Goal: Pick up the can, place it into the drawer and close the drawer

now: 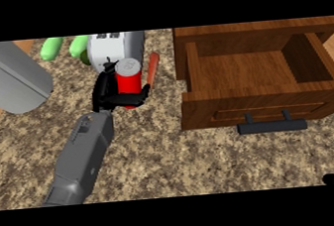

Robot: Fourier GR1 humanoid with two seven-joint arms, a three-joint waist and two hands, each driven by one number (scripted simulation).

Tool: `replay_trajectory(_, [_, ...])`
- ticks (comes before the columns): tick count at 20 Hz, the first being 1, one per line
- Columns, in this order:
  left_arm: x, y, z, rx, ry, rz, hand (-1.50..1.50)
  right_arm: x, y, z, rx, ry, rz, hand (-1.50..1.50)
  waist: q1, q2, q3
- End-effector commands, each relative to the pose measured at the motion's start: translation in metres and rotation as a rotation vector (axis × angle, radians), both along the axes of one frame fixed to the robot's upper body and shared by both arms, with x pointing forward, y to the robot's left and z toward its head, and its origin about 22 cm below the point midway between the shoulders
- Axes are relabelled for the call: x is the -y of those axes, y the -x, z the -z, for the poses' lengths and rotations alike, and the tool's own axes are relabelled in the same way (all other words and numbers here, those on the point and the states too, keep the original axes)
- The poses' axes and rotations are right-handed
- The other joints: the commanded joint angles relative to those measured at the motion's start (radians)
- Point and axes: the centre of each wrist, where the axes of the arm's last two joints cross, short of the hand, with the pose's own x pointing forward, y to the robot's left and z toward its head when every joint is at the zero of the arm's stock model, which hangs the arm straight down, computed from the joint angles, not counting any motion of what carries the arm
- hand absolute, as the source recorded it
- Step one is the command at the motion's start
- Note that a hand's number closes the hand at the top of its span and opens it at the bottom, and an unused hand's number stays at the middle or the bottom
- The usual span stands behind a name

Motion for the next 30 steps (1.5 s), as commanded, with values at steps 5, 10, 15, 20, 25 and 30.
replay_trajectory(5, [0.050, -0.013, -0.090, 0.034, 0.000, 0.070, 1.50, -0.006, 0.003, -0.008, 0.015, -0.014, 0.005, -1.50, 0.004, -0.002, 0.000])
replay_trajectory(10, [0.075, -0.015, -0.153, 0.052, 0.001, 0.086, 1.50, 0.001, -0.006, -0.007, 0.005, 0.004, 0.016, -1.50, 0.003, 0.000, 0.000])
replay_trajectory(15, [0.121, -0.018, -0.199, 0.067, -0.052, 0.081, 1.50, 0.010, -0.008, 0.002, 0.001, 0.012, 0.001, -1.50, -0.016, 0.004, 0.000])
replay_trajectory(20, [0.139, -0.024, -0.219, 0.064, -0.073, 0.098, 1.50, -0.008, 0.002, -0.002, 0.010, 0.007, -0.006, -1.50, -0.020, 0.006, 0.000])
replay_trajectory(25, [0.160, -0.037, -0.253, 0.043, -0.093, 0.096, 1.50, 0.010, -0.022, -0.013, 0.027, -0.005, 0.010, -1.50, -0.028, 0.011, 0.000])
replay_trajectory(30, [0.177, -0.039, -0.266, 0.032, -0.131, 0.077, 1.50, 0.002, -0.006, -0.025, 0.042, 0.005, -0.024, -1.50, -0.046, 0.012, 0.001])
